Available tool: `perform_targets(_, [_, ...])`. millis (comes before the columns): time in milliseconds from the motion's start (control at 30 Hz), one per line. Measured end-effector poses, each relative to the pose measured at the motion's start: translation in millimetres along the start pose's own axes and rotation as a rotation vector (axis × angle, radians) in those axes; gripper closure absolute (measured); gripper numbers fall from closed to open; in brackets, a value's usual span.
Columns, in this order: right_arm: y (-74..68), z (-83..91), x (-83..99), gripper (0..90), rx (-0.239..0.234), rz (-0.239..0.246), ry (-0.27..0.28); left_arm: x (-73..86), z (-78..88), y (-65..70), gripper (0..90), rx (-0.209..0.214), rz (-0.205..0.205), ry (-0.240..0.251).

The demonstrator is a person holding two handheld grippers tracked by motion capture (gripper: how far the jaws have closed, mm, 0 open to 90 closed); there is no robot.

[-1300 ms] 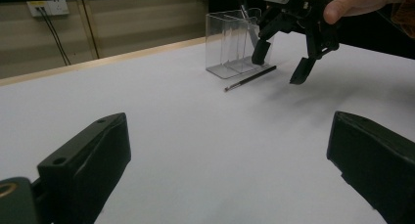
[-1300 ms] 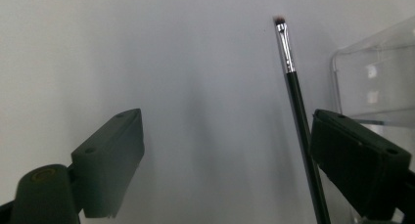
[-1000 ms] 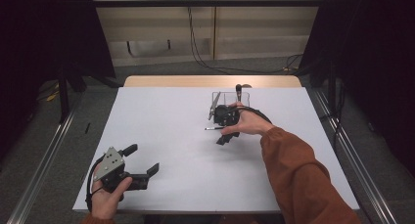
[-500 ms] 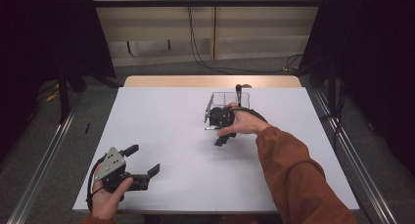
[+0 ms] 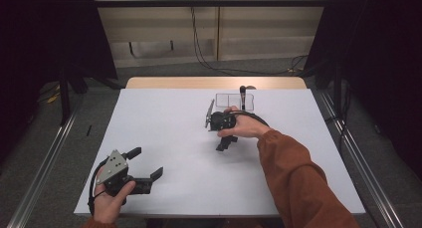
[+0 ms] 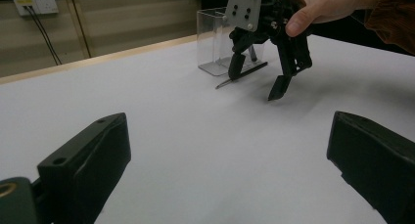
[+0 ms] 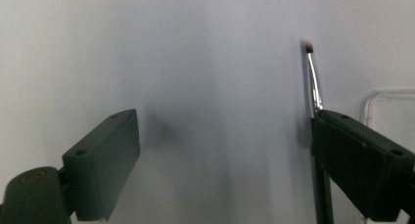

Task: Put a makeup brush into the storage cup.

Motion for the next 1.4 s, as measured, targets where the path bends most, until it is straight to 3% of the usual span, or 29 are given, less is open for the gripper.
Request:
perform_targets(233, [0.0,2.7,-11.0,8.6,0.010,0.017,0.064,0.2,-0.7,0.7,2.6,0.006,-0.001,-0.003])
perform_targets(367, [0.7,-0.1,-13.6,9.9,0.012,0.027,0.063,0.1,-1.2,1.2,2.6,0.009,-0.005,-0.004])
perform_targets(500, [-1.2,-5.5,-13.8,10.3,0.006,0.034,0.046,0.4,-1.0,1.3,2.6,0.011,-0.003,-0.004])
perform_targets(800, [-0.8,-5.7,-12.5,14.4,-0.024,-0.005,0.017,0.5,-1.6,2.1,2.7,0.016,-0.007,-0.007])
perform_targets(1067, [-0.1,-3.4,-7.1,15.6,-0.059,0.012,-0.014,1.4,-1.8,2.3,2.7,0.021,-0.007,-0.015])
perform_targets(1167, [2.9,-3.3,-7.3,23.7,-0.045,0.045,-0.043,1.0,-1.9,3.0,2.7,0.022,-0.006,-0.012])
perform_targets(1400, [11.1,-1.5,-5.6,39.9,-0.038,0.054,-0.060,2.0,-0.5,3.0,2.7,0.023,-0.003,-0.012])
Point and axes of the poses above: each handheld gripper's, and its own axes: z roughly backward along the jaws, x roughly out of its underside, y roughly to its right, the point moved 10 cm from there along -z, roughly forward along the jaws, and after that the axes turned 14 degrees about x, right-handed, at the moved point
